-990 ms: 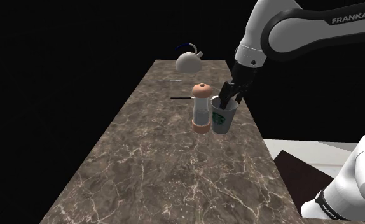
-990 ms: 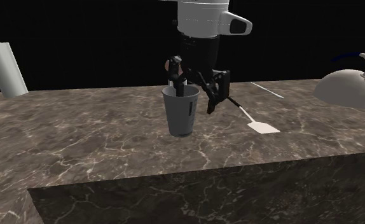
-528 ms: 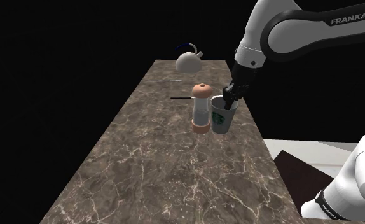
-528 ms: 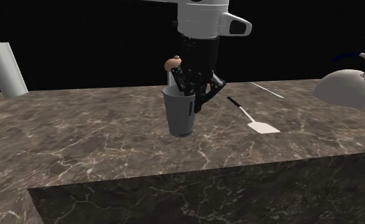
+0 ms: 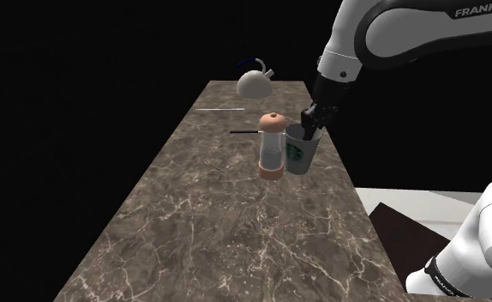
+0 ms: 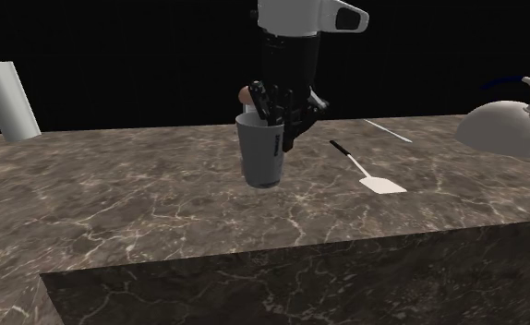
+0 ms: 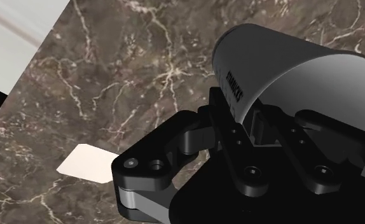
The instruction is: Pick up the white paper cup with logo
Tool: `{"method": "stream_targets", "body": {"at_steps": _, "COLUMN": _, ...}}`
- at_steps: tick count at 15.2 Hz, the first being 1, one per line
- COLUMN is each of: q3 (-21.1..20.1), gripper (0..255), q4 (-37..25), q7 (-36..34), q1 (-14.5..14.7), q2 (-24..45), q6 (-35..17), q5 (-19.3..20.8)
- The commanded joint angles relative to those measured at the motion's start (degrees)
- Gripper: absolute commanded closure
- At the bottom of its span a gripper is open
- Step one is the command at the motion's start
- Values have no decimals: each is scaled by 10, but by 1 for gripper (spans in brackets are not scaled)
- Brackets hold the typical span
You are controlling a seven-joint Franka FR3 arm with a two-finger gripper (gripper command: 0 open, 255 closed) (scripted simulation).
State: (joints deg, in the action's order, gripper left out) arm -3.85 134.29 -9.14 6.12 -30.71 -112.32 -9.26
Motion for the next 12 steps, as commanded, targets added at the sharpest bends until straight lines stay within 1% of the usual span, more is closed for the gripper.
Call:
{"method": "stream_targets", "body": {"at_steps": 1, "q3": 1, "gripper": 255, "q4": -13, "q7": -1, "q1": 0, "q2": -2, "q6": 15, "q5": 1}}
{"method": "stream_targets", "body": {"at_steps": 10, "q3": 3, "gripper": 255, "q4": -86, "q7": -9, "q1": -2, "q2": 3, "q6": 82, "q5": 6}}
{"method": "stream_targets", "body": {"at_steps": 12, "q3": 4, "gripper": 255, "q4": -87, "q7": -9, "q1": -2, "q2": 3, "q6": 83, "q5": 6}}
